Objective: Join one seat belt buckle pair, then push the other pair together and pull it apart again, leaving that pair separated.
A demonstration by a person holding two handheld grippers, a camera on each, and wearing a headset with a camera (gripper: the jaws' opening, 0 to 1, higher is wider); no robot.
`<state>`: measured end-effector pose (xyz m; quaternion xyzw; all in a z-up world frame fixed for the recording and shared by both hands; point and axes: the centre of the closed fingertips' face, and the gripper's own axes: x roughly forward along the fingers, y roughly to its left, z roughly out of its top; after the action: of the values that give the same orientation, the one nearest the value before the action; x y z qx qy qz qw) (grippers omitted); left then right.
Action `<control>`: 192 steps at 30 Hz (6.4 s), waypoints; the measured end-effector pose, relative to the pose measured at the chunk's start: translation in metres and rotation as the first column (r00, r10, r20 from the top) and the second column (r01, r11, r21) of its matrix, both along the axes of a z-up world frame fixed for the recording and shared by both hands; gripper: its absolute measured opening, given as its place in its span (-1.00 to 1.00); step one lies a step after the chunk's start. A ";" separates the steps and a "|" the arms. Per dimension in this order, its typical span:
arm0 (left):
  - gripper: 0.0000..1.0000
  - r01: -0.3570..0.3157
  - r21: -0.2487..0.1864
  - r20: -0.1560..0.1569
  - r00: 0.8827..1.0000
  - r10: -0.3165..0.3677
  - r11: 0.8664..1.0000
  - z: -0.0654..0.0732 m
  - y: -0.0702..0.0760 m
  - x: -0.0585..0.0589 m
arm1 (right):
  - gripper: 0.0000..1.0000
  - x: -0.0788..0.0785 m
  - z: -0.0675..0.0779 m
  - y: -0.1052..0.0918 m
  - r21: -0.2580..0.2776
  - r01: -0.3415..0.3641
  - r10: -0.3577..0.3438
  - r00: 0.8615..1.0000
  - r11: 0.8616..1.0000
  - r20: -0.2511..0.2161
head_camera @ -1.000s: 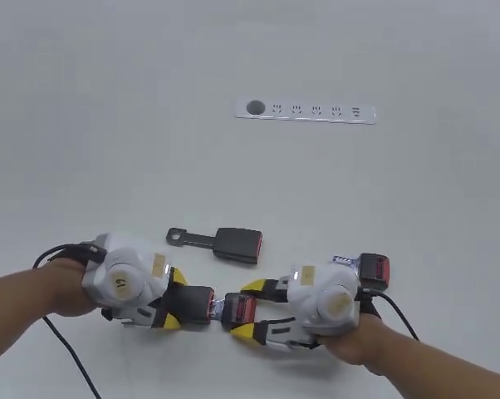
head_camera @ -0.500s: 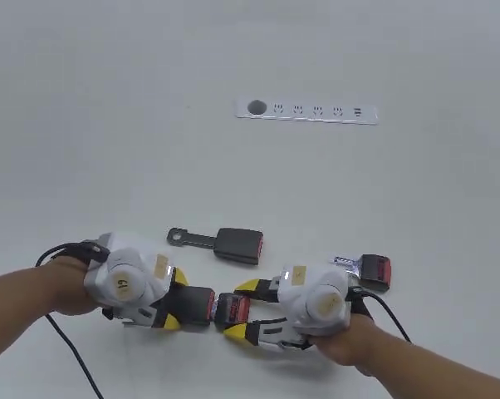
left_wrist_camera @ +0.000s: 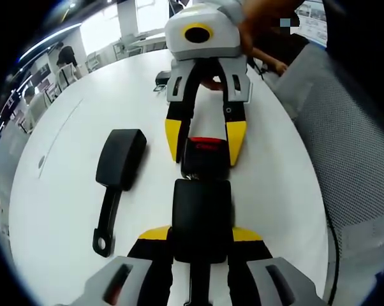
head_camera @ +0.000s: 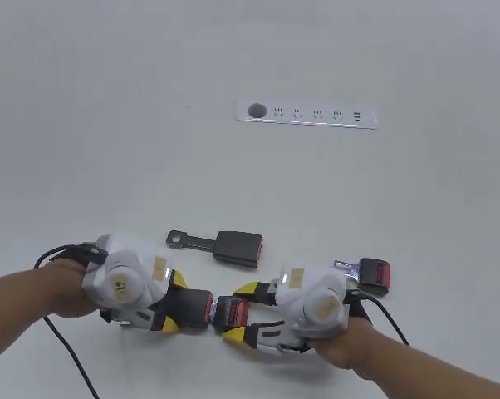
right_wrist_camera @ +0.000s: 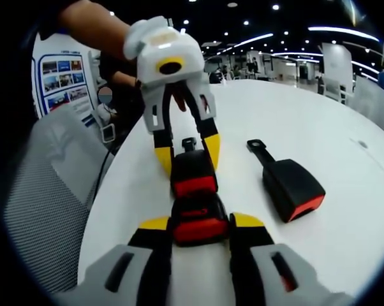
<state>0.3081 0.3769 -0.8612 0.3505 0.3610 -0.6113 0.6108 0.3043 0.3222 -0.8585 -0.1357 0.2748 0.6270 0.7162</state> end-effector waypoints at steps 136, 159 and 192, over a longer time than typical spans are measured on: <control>0.64 -0.067 -0.145 0.037 0.997 0.073 0.987 0.055 -0.059 0.081 | 0.61 0.072 0.050 -0.206 -0.043 0.307 -0.306 0.951 0.951 0.034; 0.16 -0.045 -0.092 0.002 0.999 0.046 0.995 0.002 -0.061 0.097 | 0.26 0.065 0.004 -0.220 -0.169 0.173 -0.178 0.984 0.970 -0.014; -0.31 0.032 -0.101 0.026 0.999 -0.029 0.994 0.004 -0.066 0.095 | -0.28 0.071 0.005 -0.217 -0.099 0.112 -0.106 0.992 0.989 0.066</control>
<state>0.4033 0.3108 -0.8568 0.3319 0.3168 -0.6338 0.6227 0.3752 0.1049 -0.8540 -0.1761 0.2919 0.5675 0.7495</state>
